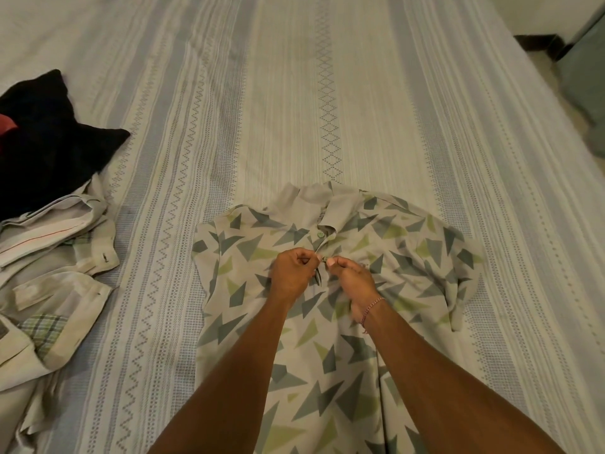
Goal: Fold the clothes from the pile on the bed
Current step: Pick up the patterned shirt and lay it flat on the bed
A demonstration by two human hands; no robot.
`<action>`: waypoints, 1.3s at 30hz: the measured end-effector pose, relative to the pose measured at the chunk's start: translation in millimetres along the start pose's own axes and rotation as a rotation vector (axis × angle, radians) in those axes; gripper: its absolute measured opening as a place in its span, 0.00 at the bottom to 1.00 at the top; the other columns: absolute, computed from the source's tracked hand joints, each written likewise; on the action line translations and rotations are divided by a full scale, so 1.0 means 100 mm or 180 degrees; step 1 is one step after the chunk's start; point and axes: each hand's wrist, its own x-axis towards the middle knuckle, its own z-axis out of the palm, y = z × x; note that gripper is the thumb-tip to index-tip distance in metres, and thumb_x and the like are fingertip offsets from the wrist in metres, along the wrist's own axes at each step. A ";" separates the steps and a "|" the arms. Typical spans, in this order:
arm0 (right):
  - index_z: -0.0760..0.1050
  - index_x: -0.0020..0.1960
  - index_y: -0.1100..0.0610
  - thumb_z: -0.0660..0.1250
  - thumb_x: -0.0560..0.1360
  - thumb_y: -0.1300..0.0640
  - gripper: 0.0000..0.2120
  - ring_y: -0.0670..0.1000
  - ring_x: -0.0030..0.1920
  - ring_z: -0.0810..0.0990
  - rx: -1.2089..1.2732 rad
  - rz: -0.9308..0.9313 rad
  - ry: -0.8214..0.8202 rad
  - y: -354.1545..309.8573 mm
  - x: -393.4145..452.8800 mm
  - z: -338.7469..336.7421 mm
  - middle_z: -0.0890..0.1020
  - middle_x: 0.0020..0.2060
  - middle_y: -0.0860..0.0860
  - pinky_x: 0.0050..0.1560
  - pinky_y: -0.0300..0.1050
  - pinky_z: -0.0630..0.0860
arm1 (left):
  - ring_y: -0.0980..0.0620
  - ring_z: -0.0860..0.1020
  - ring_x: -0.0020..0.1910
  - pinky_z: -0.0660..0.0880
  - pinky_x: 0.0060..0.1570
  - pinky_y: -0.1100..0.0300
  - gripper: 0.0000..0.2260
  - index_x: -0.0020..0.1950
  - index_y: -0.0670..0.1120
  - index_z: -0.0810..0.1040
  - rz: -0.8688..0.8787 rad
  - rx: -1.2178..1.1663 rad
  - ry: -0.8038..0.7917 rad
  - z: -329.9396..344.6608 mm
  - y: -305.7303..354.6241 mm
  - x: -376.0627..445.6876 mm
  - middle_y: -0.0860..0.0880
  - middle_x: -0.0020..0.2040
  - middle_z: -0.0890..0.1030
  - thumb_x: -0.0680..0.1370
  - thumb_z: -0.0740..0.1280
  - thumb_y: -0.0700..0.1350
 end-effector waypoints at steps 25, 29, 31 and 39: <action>0.83 0.58 0.46 0.77 0.72 0.59 0.16 0.56 0.52 0.76 -0.4687 -0.4044 0.0400 -0.63 0.48 -0.19 0.78 0.58 0.53 0.45 0.50 0.77 | 0.52 0.77 0.34 0.80 0.46 0.53 0.10 0.57 0.43 0.85 0.1150 0.1103 0.0593 0.01 0.27 0.33 0.50 0.34 0.80 0.76 0.74 0.42; 0.84 0.53 0.50 0.73 0.75 0.56 0.07 0.55 0.51 0.75 -0.4642 -0.4227 0.0079 -0.69 0.60 -0.26 0.78 0.54 0.53 0.45 0.50 0.77 | 0.51 0.78 0.34 0.80 0.43 0.50 0.09 0.54 0.49 0.87 0.1199 0.1010 0.0703 0.03 0.17 0.39 0.51 0.35 0.81 0.74 0.76 0.46; 0.84 0.53 0.52 0.73 0.76 0.57 0.07 0.55 0.47 0.76 -0.4538 -0.4199 -0.0037 -0.70 0.63 -0.24 0.79 0.50 0.53 0.42 0.46 0.75 | 0.51 0.78 0.35 0.79 0.41 0.51 0.08 0.53 0.53 0.87 0.1291 0.1027 0.0758 0.04 0.12 0.40 0.51 0.36 0.80 0.75 0.76 0.49; 0.84 0.55 0.52 0.69 0.79 0.51 0.09 0.55 0.48 0.77 -0.4265 -0.3531 -0.0470 -0.80 0.67 -0.10 0.79 0.47 0.53 0.43 0.45 0.67 | 0.54 0.78 0.36 0.76 0.41 0.62 0.07 0.53 0.52 0.87 0.1181 0.0709 0.0787 0.05 0.05 0.44 0.53 0.38 0.82 0.76 0.74 0.47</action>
